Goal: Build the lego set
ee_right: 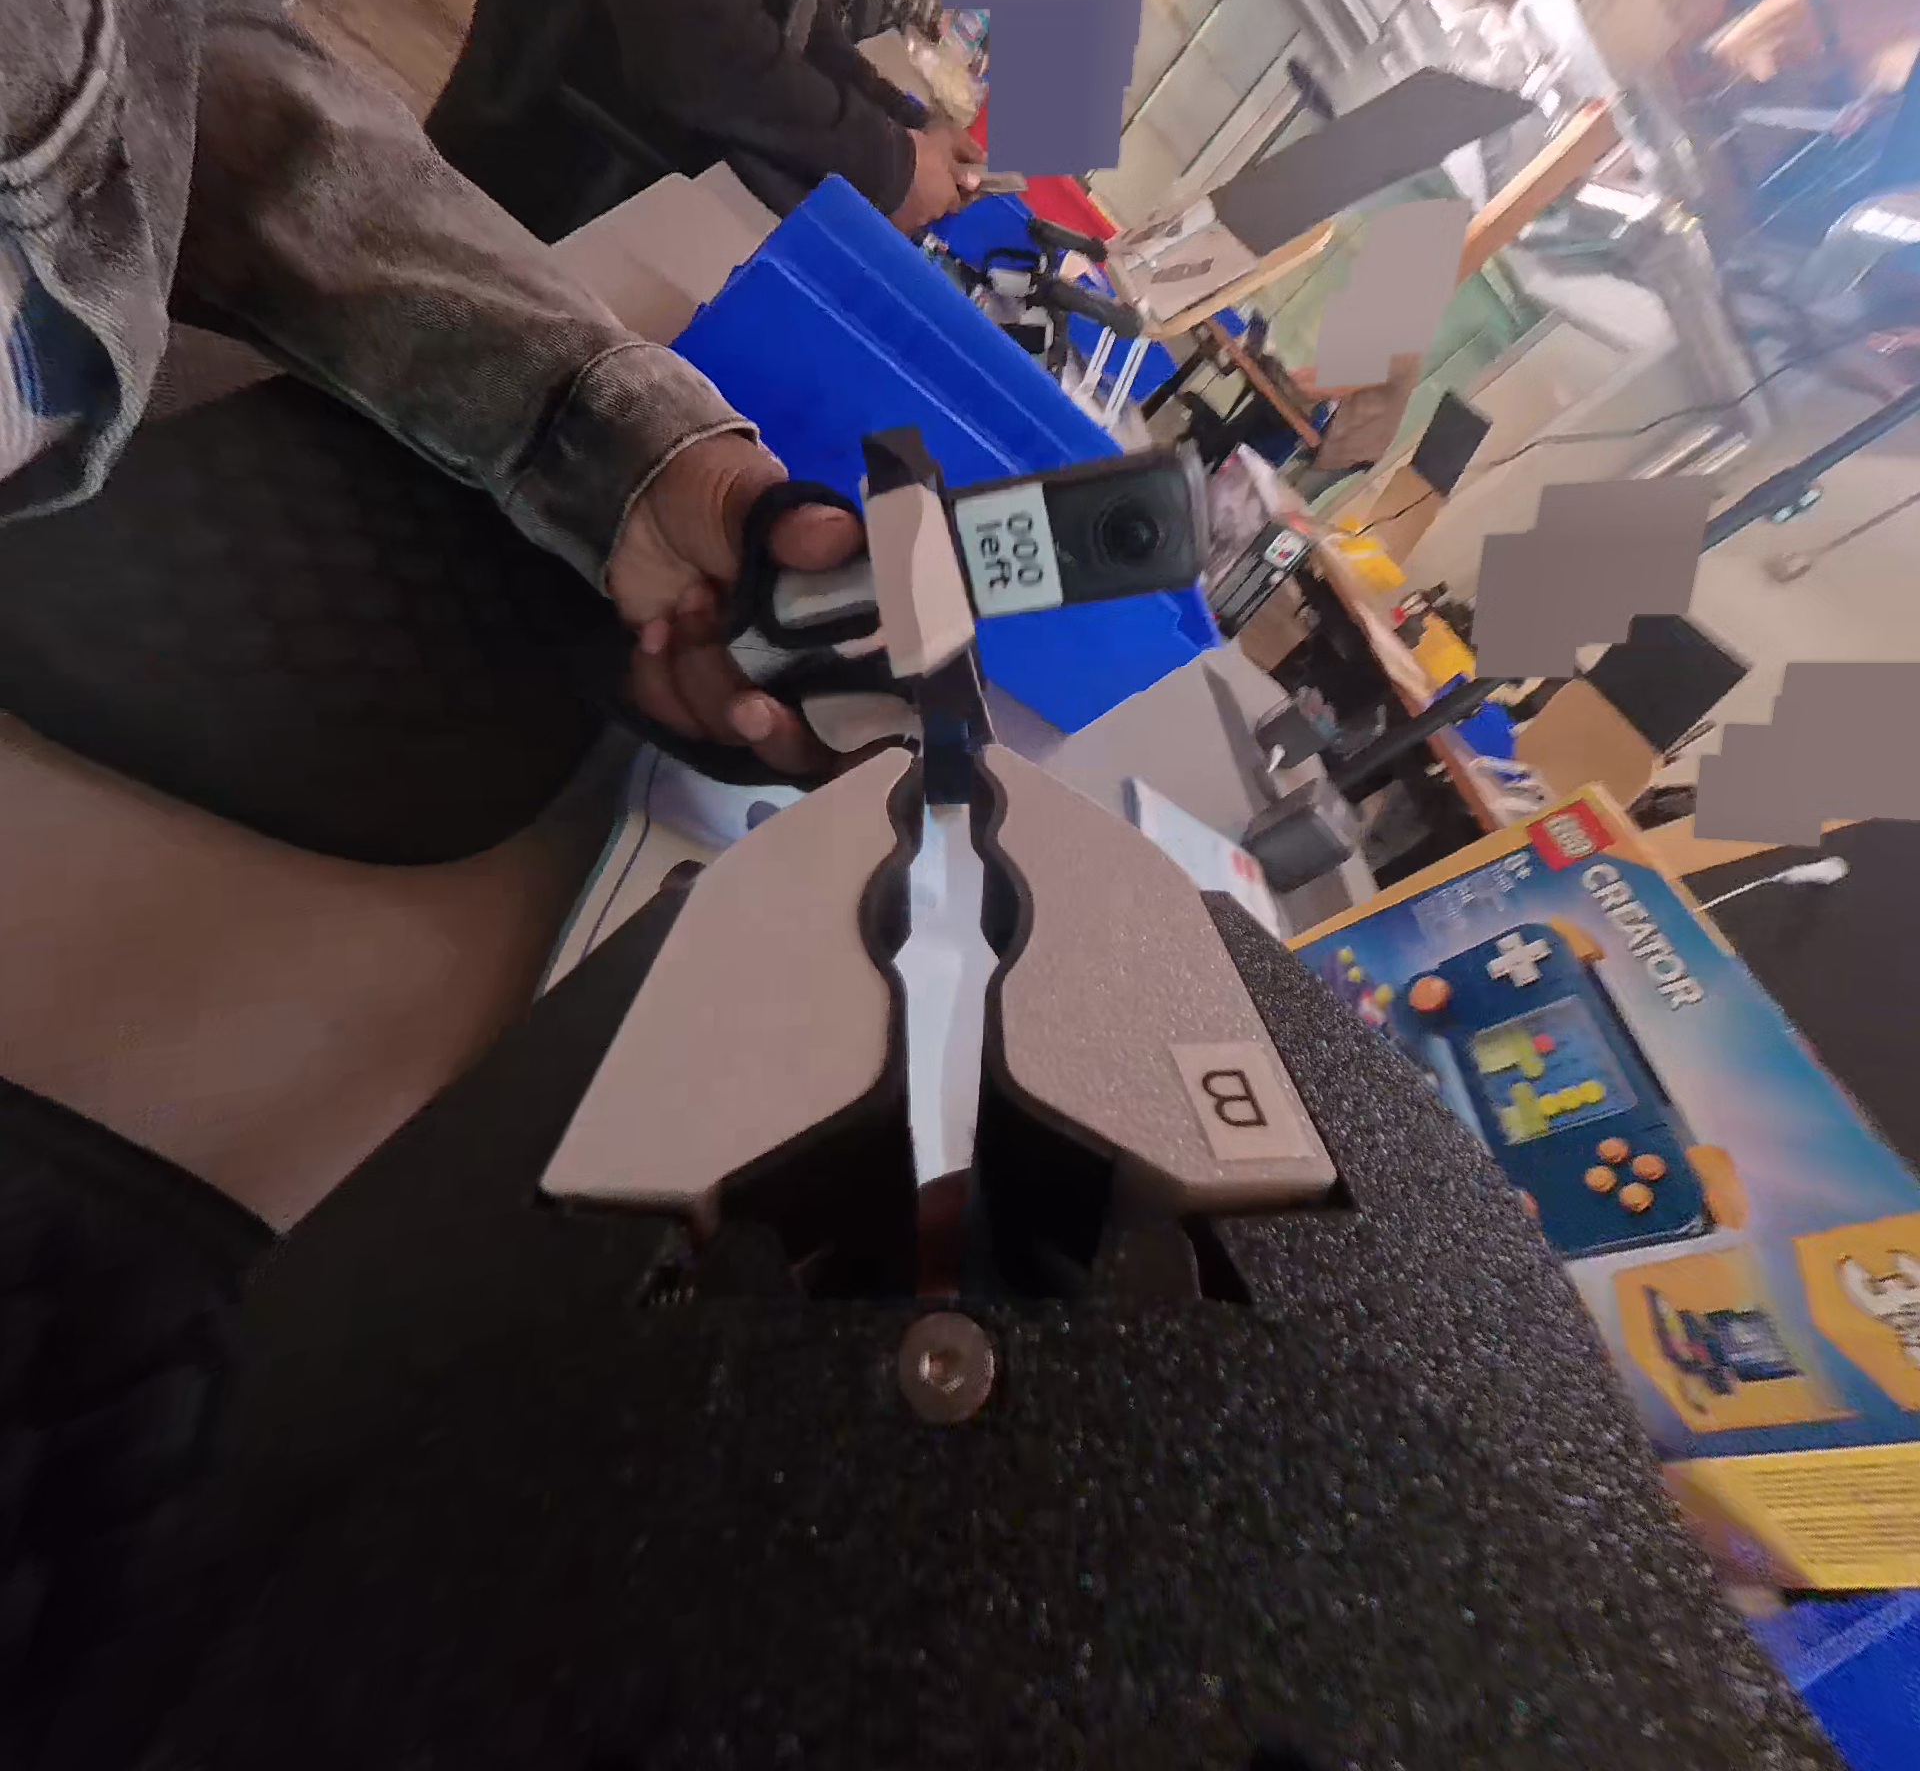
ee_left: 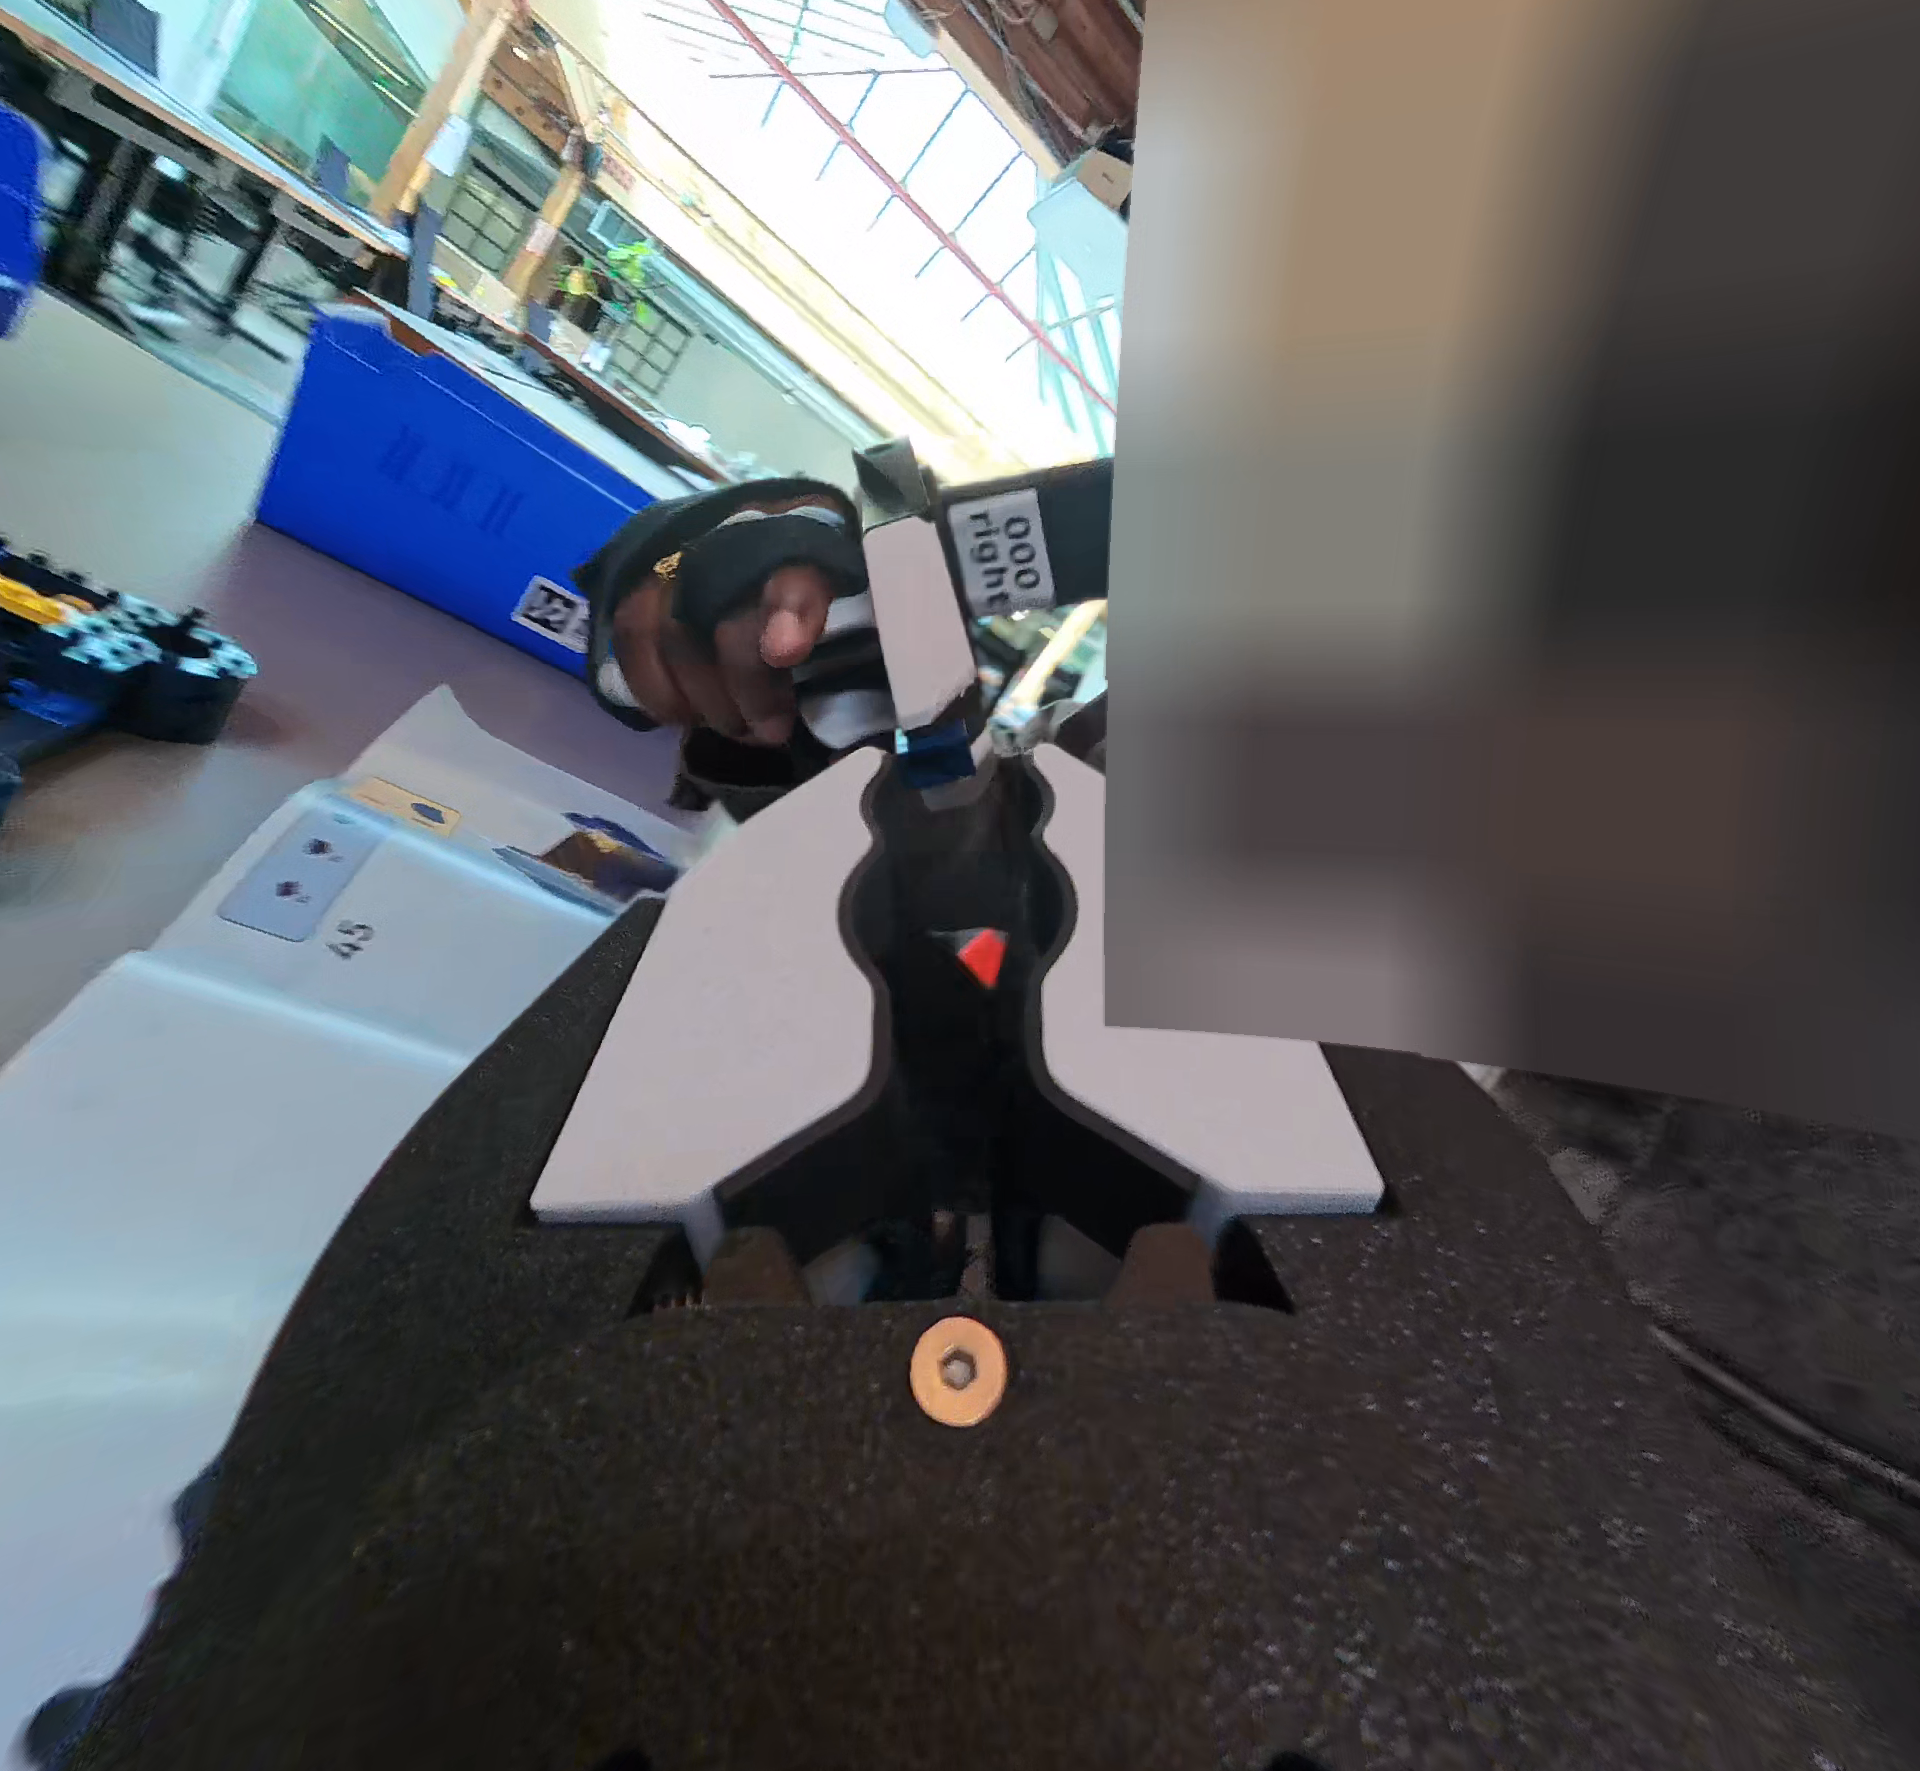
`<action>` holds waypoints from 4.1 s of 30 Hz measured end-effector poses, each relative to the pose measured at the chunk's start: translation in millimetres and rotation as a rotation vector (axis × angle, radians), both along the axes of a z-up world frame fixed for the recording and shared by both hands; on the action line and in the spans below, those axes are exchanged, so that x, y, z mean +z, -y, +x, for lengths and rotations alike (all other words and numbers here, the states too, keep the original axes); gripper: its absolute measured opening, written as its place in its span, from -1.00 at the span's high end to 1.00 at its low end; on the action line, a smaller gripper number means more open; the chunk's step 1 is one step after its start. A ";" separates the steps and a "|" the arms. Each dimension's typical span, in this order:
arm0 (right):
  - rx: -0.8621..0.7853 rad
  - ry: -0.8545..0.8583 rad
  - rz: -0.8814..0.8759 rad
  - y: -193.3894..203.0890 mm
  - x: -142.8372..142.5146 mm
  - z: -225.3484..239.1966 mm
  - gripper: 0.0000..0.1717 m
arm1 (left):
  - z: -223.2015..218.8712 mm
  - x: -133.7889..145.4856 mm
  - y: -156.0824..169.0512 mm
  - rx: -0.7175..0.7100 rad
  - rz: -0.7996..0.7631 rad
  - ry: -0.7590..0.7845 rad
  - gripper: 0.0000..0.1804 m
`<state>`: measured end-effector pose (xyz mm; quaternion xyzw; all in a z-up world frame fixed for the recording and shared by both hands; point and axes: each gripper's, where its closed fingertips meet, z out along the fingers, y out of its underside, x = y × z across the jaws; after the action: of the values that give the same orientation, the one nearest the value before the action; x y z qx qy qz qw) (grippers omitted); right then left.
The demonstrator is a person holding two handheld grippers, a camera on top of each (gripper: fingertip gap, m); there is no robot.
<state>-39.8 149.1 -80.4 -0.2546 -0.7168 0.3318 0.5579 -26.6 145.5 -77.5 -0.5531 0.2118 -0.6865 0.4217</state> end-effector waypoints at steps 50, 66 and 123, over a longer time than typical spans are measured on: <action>0.113 0.226 -0.798 2.7 -8.1 13.0 0.85 | 10.0 -15.8 -3.9 0.226 0.325 -0.349 0.92; 0.093 0.296 -0.690 -3.0 -22.7 24.9 0.92 | 17.1 -26.8 -5.1 0.176 0.319 -0.458 0.92; -0.248 0.630 -0.531 -184.0 -127.4 59.1 0.00 | 23.4 -42.9 -62.1 0.221 0.323 -0.624 0.92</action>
<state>19.3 333.1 -207.9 -0.5624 -0.7058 0.3416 0.2624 -3.2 207.6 -120.5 -0.6818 0.3749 -0.3929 0.4901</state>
